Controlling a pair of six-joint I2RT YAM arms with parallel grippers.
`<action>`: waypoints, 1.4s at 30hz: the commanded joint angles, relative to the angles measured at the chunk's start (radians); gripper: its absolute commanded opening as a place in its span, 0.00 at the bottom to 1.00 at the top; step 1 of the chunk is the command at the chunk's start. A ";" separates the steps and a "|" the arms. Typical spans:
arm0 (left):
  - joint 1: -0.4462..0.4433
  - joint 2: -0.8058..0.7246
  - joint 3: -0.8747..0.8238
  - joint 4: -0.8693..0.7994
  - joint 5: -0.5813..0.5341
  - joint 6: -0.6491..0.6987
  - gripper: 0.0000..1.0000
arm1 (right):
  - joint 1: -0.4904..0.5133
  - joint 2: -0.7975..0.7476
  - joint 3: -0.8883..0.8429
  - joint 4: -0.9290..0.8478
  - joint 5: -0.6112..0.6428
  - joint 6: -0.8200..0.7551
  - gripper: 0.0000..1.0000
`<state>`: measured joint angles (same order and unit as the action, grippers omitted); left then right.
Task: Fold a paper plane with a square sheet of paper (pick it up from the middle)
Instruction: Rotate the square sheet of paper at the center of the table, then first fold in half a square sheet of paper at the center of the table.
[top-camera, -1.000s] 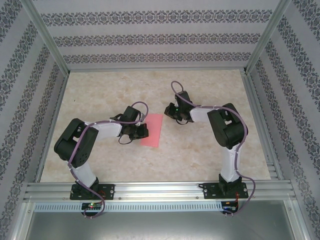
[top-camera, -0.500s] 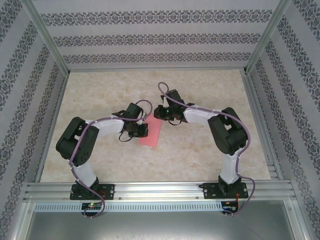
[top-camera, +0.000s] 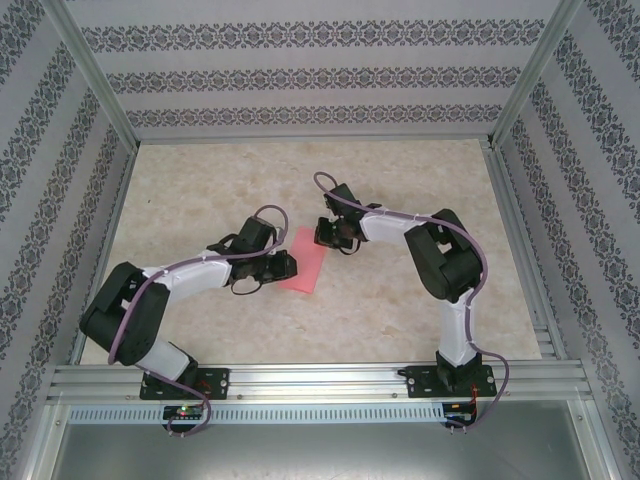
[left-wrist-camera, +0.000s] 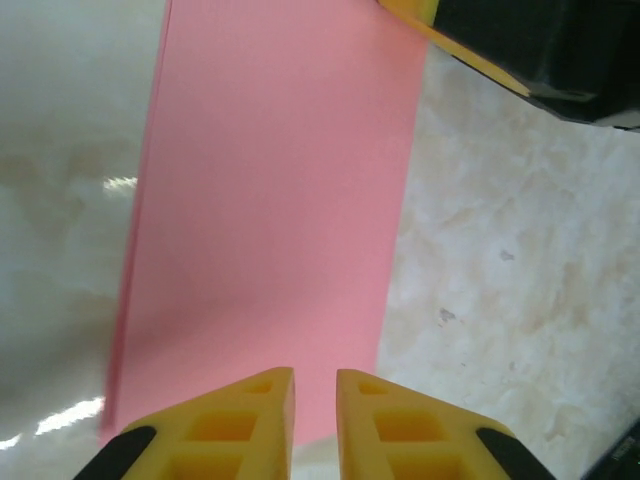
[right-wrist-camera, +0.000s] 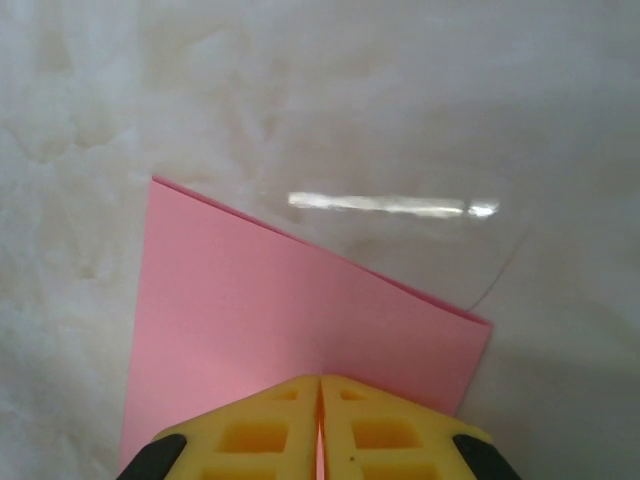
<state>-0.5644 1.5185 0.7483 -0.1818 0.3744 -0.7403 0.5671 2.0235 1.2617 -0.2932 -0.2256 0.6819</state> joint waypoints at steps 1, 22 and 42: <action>-0.051 -0.037 -0.024 0.112 -0.019 -0.108 0.20 | -0.008 -0.073 -0.071 -0.105 0.148 0.073 0.09; -0.248 0.137 -0.028 0.329 -0.171 -0.271 0.02 | 0.042 -0.405 -0.512 0.338 -0.044 0.197 0.02; -0.247 0.189 0.001 0.362 -0.173 -0.260 0.00 | 0.076 -0.284 -0.560 0.497 -0.153 0.254 0.00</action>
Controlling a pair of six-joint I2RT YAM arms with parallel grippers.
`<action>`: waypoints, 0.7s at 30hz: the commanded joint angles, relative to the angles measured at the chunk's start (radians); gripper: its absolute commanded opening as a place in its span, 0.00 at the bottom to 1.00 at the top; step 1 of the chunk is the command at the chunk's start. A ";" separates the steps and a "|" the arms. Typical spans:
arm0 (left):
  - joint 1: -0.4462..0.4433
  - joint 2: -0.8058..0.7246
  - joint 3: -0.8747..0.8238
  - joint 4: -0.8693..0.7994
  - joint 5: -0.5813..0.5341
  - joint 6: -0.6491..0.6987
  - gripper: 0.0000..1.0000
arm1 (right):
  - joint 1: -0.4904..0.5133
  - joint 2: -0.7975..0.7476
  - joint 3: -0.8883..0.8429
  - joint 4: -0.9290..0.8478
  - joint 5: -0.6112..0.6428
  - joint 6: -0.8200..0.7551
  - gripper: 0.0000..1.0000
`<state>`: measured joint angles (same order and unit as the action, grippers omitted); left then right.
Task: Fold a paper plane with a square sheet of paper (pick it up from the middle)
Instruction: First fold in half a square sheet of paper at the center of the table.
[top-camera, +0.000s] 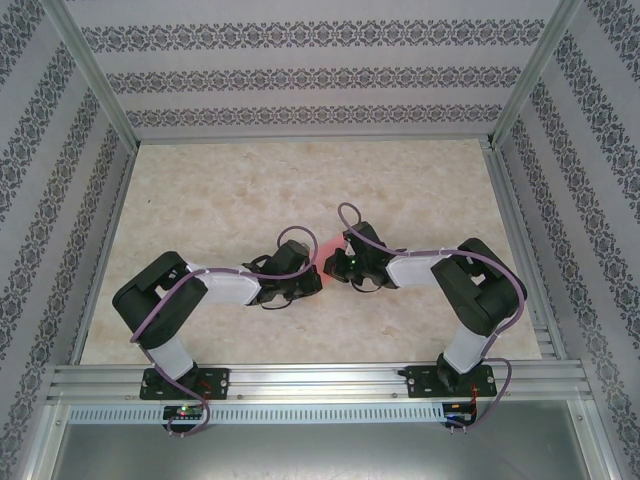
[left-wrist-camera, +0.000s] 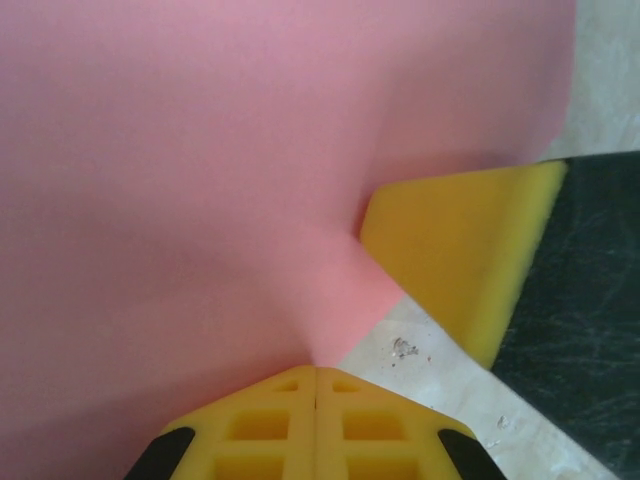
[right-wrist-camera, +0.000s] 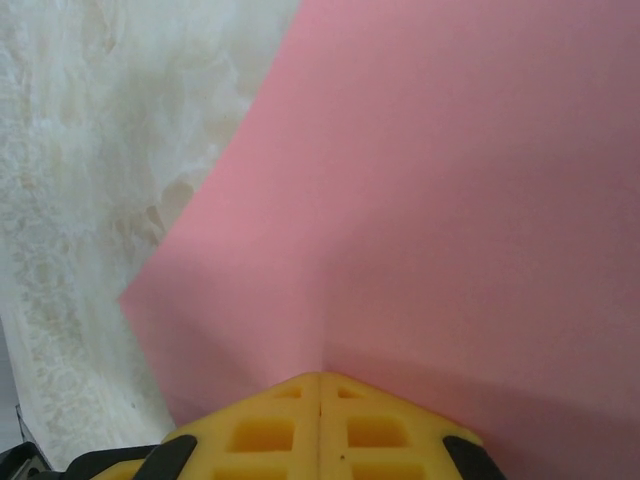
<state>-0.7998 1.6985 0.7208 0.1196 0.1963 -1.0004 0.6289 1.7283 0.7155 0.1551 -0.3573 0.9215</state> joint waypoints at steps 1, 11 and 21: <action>-0.012 0.007 0.027 0.058 0.002 0.002 0.00 | 0.014 0.013 -0.016 0.048 -0.021 0.017 0.00; -0.012 0.026 0.028 0.029 -0.039 0.003 0.00 | 0.012 0.042 -0.025 0.066 -0.017 0.020 0.00; -0.012 0.038 0.031 -0.026 -0.050 -0.011 0.00 | 0.017 -0.035 -0.039 0.059 -0.017 0.028 0.00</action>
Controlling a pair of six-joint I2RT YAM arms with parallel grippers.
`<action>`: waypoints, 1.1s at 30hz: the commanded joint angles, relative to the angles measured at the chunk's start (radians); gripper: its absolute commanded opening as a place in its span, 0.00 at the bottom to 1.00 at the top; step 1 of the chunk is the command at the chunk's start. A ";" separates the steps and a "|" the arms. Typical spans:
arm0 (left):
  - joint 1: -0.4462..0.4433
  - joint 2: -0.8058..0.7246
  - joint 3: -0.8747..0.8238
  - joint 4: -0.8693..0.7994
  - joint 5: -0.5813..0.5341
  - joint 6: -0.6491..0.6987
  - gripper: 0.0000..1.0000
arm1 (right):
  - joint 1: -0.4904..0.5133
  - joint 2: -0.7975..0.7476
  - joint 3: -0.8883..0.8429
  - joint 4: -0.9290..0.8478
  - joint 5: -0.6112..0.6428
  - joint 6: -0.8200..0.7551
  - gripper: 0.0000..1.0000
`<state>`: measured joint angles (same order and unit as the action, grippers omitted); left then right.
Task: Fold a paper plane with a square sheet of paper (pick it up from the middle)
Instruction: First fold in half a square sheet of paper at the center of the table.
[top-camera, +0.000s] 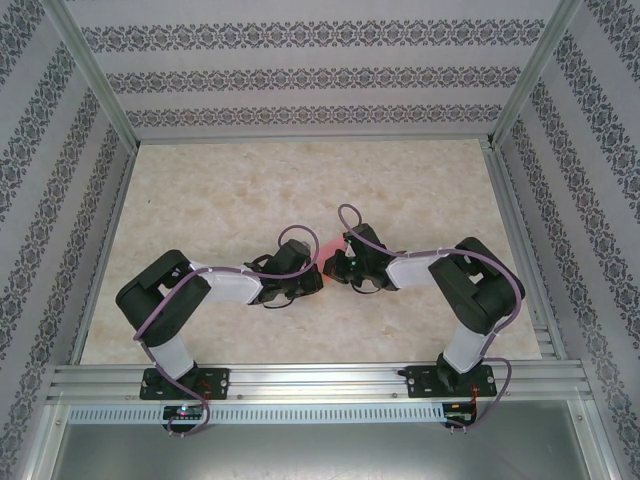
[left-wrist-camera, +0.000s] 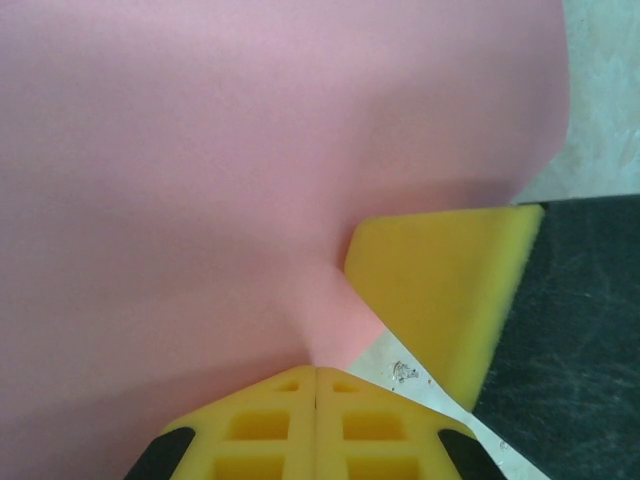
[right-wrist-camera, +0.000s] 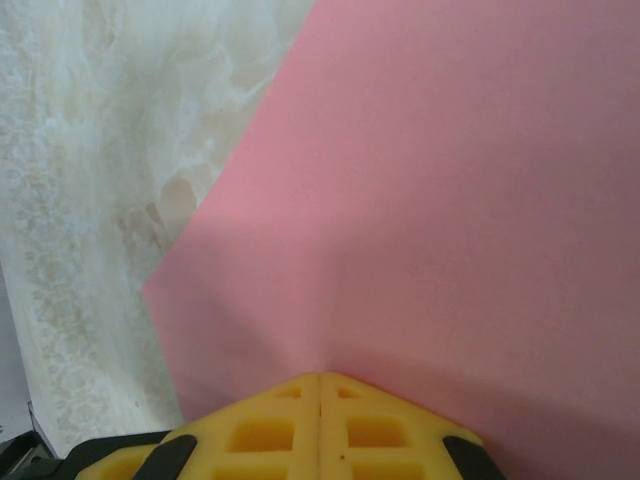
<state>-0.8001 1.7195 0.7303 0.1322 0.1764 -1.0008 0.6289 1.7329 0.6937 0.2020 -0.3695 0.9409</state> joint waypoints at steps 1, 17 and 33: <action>-0.011 0.016 0.022 -0.042 -0.032 -0.012 0.00 | 0.019 -0.038 -0.021 0.011 -0.001 0.013 0.00; -0.011 0.014 0.000 -0.131 -0.044 -0.078 0.00 | -0.015 0.032 -0.034 -0.036 0.050 -0.016 0.00; -0.011 0.012 -0.016 -0.237 -0.052 -0.098 0.00 | -0.240 0.057 -0.007 -0.082 0.062 -0.145 0.00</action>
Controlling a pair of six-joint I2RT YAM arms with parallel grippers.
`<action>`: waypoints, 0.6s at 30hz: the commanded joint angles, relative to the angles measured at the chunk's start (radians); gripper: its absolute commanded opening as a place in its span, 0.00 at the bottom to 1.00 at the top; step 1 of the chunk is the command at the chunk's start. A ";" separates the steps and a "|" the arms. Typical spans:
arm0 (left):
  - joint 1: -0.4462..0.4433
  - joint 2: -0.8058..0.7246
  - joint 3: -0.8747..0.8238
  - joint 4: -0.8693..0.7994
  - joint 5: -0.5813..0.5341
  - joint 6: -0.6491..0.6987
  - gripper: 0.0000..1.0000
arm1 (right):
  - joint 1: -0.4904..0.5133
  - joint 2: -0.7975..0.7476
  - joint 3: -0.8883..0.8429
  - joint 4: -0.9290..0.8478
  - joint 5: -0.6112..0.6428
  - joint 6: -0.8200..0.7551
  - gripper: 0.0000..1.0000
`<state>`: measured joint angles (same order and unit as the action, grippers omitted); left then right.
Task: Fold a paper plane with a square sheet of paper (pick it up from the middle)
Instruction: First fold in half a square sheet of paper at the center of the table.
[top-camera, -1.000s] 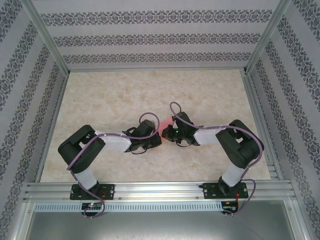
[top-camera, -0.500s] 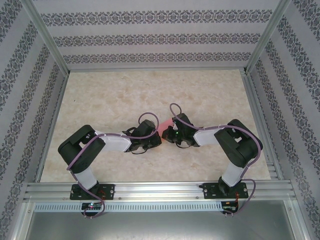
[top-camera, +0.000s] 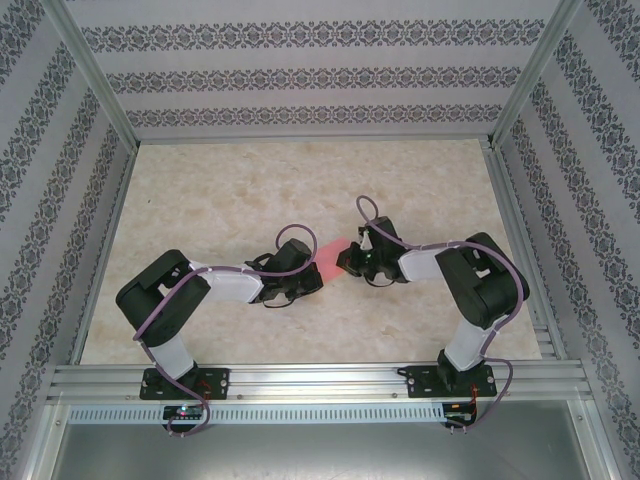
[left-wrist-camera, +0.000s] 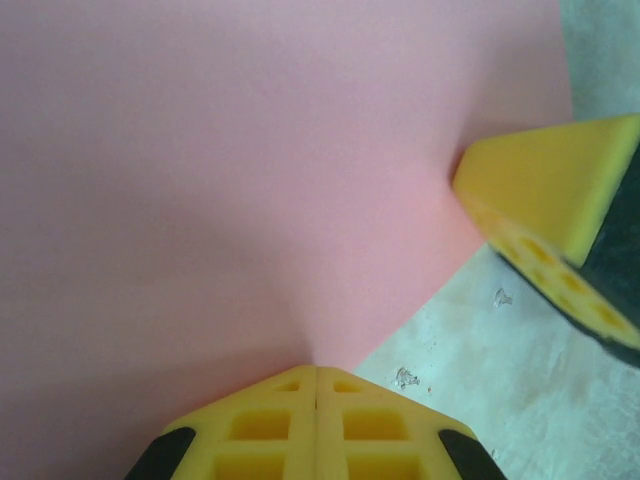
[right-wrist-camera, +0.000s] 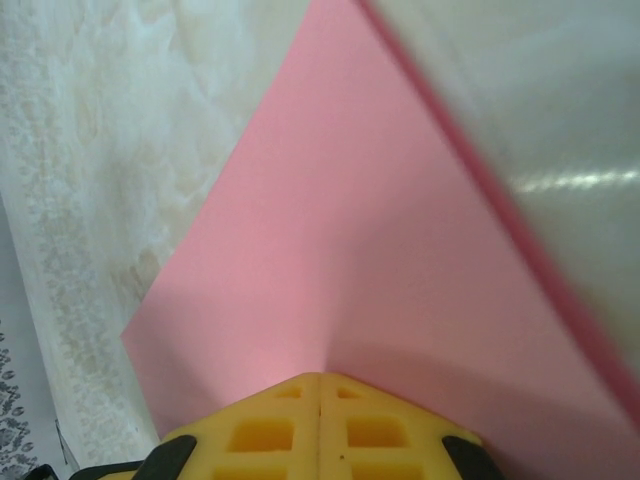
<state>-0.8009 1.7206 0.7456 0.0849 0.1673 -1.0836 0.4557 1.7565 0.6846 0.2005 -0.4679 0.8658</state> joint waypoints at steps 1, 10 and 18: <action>-0.011 0.011 -0.033 -0.190 -0.042 -0.016 0.00 | -0.081 0.030 0.001 -0.082 0.173 -0.079 0.00; -0.011 0.014 -0.038 -0.184 -0.035 -0.014 0.00 | -0.199 0.009 0.004 -0.056 0.167 -0.120 0.00; -0.011 0.026 -0.029 -0.187 -0.029 -0.009 0.00 | -0.204 -0.128 0.015 -0.088 0.124 -0.157 0.00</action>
<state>-0.8009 1.7203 0.7456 0.0818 0.1654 -1.0866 0.2520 1.6863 0.6876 0.1329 -0.3824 0.7544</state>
